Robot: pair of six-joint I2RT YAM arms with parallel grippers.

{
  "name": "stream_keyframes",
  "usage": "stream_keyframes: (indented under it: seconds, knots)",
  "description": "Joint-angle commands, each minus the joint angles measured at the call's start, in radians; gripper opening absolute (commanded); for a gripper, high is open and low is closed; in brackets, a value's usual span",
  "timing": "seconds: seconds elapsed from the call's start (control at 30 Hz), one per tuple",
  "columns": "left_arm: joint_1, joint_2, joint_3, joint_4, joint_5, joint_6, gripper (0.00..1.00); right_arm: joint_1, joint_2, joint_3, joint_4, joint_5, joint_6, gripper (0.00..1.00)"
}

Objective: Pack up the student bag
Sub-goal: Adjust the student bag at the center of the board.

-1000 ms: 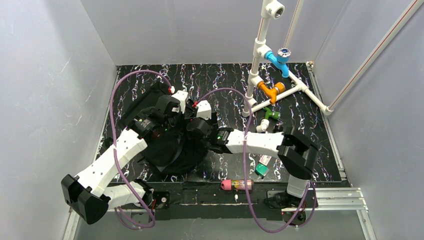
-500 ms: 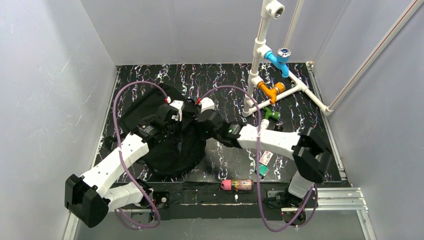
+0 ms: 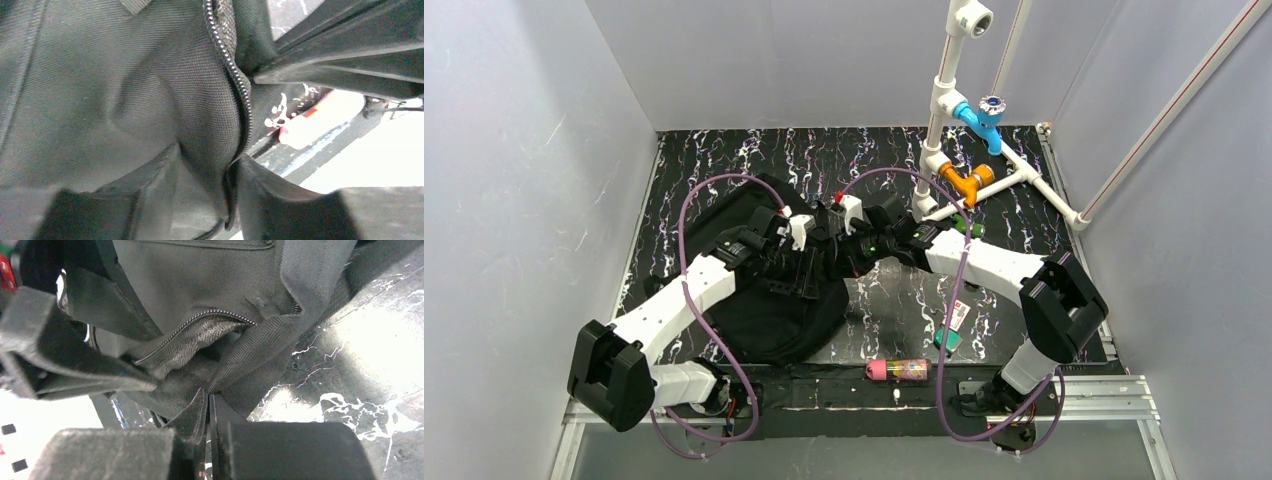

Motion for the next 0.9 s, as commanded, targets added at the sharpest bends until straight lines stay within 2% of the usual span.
stream_keyframes:
  seconds: [0.0,0.07,0.1,0.13,0.23,0.33,0.43,0.57,0.67,0.77,0.87]
  knots:
    - [0.005,-0.044,0.021,-0.072,0.12,-0.009,0.51,0.011,0.004,0.047,-0.067,-0.045,-0.1,0.14]
    - [0.01,-0.057,0.055,-0.108,0.094,-0.014,0.64,0.011,-0.008,0.048,-0.105,0.026,-0.128,0.22]
    - [0.012,-0.066,0.07,-0.113,0.078,-0.021,0.72,0.012,-0.019,0.046,-0.118,0.069,-0.132,0.3]
    - [0.017,-0.076,0.085,-0.114,0.056,-0.029,0.76,0.012,-0.037,0.042,-0.121,0.102,-0.135,0.37]
    - [0.039,-0.084,0.126,-0.1,-0.017,-0.064,0.78,0.012,-0.079,0.038,-0.11,0.204,-0.111,0.6]
    - [0.08,-0.098,0.135,-0.062,-0.131,-0.15,0.69,0.012,-0.111,0.038,-0.064,0.331,-0.016,0.72]
    - [0.124,-0.113,0.123,0.007,-0.118,-0.207,0.68,0.013,-0.114,0.062,-0.036,0.426,0.07,0.77]
    - [0.132,-0.103,0.132,0.031,-0.108,-0.244,0.78,0.013,-0.081,0.105,-0.005,0.459,0.083,0.78]
    - [0.134,-0.107,0.11,0.044,-0.084,-0.256,0.84,0.014,-0.012,0.152,0.017,0.389,0.004,0.69]
    - [0.134,-0.114,0.063,0.072,-0.035,-0.275,0.9,0.026,0.047,0.202,0.027,0.332,-0.092,0.68]
    - [0.134,-0.125,0.007,0.107,-0.001,-0.315,0.92,0.048,0.125,0.271,-0.017,0.32,-0.191,0.68]
